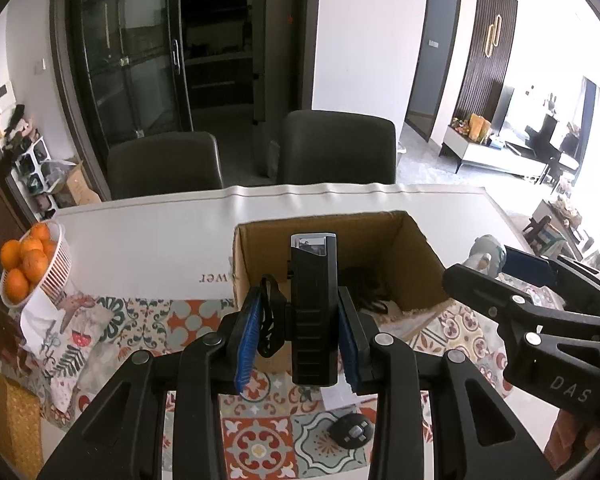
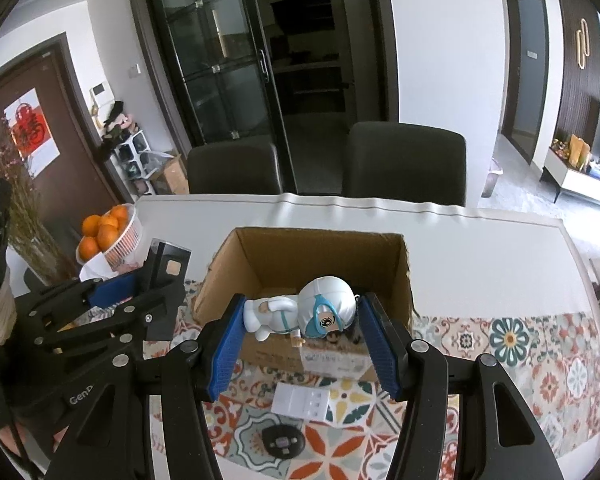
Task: Organize rigid objects
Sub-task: 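Carry the figurine and black device with both tools over the box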
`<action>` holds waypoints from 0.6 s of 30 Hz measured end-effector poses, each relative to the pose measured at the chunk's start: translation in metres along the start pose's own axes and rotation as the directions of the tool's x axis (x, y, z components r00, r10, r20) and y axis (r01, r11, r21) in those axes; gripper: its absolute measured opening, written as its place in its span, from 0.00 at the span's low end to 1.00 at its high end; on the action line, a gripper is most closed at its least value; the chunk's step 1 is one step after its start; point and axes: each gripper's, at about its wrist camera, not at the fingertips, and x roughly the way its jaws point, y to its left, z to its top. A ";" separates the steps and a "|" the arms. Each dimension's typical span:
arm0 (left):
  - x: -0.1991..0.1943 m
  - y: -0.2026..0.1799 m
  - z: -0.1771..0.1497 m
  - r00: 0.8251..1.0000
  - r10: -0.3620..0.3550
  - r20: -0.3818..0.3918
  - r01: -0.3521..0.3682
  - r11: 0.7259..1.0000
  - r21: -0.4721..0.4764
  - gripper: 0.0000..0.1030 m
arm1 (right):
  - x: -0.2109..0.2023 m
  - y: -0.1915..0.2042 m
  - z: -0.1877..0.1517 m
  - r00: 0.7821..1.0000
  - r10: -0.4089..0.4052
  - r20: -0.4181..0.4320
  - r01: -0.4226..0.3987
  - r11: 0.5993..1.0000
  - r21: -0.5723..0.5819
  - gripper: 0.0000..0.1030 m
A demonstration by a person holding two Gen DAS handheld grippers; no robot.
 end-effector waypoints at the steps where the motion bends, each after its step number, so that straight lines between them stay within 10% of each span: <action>1: 0.001 0.001 0.003 1.000 -0.002 0.000 0.002 1.000 0.000 0.34 | 0.002 0.000 0.003 1.000 0.004 0.003 -0.004 1.000 -0.001 0.55; 18: 0.064 0.003 0.037 0.991 -0.001 -0.136 0.002 1.000 0.004 0.36 | 0.063 -0.022 0.028 0.992 0.036 -0.125 -0.030 0.998 0.050 0.55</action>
